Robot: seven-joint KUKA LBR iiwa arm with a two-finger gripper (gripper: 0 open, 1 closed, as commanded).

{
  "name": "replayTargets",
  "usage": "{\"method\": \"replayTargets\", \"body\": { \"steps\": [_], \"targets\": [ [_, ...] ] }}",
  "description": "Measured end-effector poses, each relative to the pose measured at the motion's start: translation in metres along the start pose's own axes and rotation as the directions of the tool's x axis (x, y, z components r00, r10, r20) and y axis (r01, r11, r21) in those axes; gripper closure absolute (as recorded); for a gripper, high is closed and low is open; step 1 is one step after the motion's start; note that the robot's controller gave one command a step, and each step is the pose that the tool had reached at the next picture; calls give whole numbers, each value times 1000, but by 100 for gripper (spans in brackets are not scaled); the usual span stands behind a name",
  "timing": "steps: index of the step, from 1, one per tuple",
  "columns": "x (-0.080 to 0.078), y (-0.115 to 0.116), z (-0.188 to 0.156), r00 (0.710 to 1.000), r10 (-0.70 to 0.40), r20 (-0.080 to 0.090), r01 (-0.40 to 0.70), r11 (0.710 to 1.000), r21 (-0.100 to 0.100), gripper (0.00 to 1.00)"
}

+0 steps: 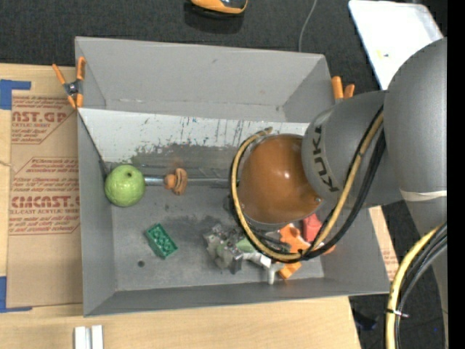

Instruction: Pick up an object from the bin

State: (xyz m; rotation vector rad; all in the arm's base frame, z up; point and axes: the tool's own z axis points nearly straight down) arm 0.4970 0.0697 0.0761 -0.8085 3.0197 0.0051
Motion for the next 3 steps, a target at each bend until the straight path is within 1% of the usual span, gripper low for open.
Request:
{"method": "replayTargets", "body": {
  "steps": [1,2,3],
  "targets": [
    [-2,-15,5,999,53,2,-53,999,-1,100],
    [-24,-37,4,997,82,2,-82,997,-1,100],
    [-38,-47,5,997,77,2,-77,997,-1,0]
  ]
}}
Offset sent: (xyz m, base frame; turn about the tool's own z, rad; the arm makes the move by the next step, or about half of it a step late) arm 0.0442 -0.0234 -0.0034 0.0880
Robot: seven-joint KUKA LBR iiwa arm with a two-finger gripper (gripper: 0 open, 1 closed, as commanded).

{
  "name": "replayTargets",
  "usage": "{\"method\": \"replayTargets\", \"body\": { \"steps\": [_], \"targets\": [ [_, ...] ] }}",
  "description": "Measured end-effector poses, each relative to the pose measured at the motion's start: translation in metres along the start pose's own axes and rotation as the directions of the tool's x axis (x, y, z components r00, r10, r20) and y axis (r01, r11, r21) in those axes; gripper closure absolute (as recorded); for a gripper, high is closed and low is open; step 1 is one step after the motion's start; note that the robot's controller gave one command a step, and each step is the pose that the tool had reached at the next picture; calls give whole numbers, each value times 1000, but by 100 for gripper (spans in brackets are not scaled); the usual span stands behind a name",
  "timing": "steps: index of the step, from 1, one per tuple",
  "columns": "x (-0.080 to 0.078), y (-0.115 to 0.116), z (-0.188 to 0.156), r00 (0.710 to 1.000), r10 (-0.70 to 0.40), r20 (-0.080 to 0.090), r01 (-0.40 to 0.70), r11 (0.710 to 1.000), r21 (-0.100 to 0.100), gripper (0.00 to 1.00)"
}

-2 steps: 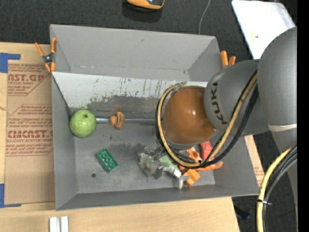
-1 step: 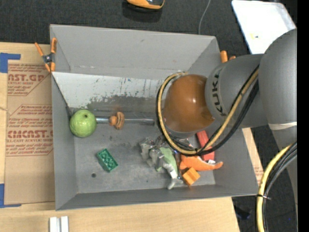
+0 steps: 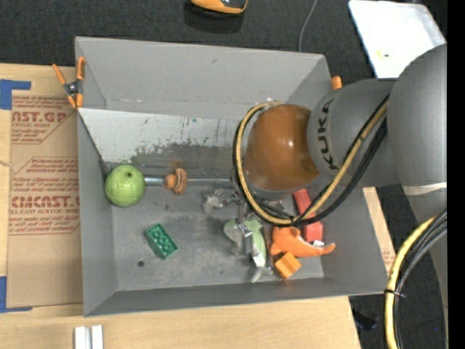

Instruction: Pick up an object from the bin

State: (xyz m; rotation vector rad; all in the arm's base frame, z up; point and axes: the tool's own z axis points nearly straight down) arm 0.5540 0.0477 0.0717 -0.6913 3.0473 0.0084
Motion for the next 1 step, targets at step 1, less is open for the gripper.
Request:
{"method": "replayTargets", "body": {
  "steps": [1],
  "targets": [
    [3,1,0,1000,-4,1,4,1000,0,0]
  ]
}}
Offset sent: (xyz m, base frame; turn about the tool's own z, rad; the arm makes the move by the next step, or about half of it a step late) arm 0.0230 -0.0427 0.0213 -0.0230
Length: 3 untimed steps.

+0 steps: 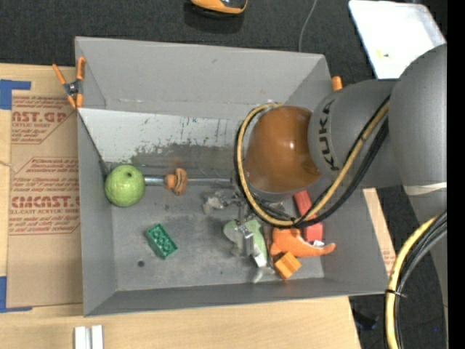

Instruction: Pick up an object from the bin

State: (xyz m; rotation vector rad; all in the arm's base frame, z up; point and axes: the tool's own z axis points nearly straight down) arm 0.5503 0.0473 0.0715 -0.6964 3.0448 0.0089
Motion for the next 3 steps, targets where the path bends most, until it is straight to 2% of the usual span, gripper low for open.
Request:
{"method": "replayTargets", "body": {
  "steps": [1,2,3],
  "targets": [
    [-6,-49,-21,1000,-19,1,19,1000,0,0],
    [-7,-39,-71,1000,-22,-5,22,1000,-5,0],
    [50,-42,-42,992,-126,4,126,992,0,0]
  ]
}}
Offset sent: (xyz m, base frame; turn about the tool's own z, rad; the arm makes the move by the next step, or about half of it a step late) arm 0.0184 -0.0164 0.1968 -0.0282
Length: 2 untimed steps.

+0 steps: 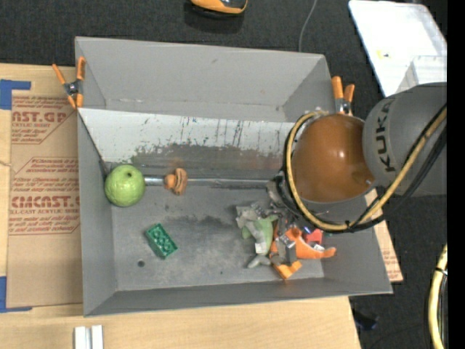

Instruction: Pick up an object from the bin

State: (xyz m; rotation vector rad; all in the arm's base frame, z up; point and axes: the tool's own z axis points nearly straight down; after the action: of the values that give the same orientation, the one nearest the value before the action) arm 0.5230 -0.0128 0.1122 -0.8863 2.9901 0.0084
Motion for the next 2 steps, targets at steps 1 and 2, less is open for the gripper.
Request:
{"method": "replayTargets", "body": {
  "steps": [1,2],
  "targets": [
    [-10,21,5,931,-364,0,364,931,1,0],
    [7,-33,40,998,-55,-9,55,998,-6,100]
  ]
}}
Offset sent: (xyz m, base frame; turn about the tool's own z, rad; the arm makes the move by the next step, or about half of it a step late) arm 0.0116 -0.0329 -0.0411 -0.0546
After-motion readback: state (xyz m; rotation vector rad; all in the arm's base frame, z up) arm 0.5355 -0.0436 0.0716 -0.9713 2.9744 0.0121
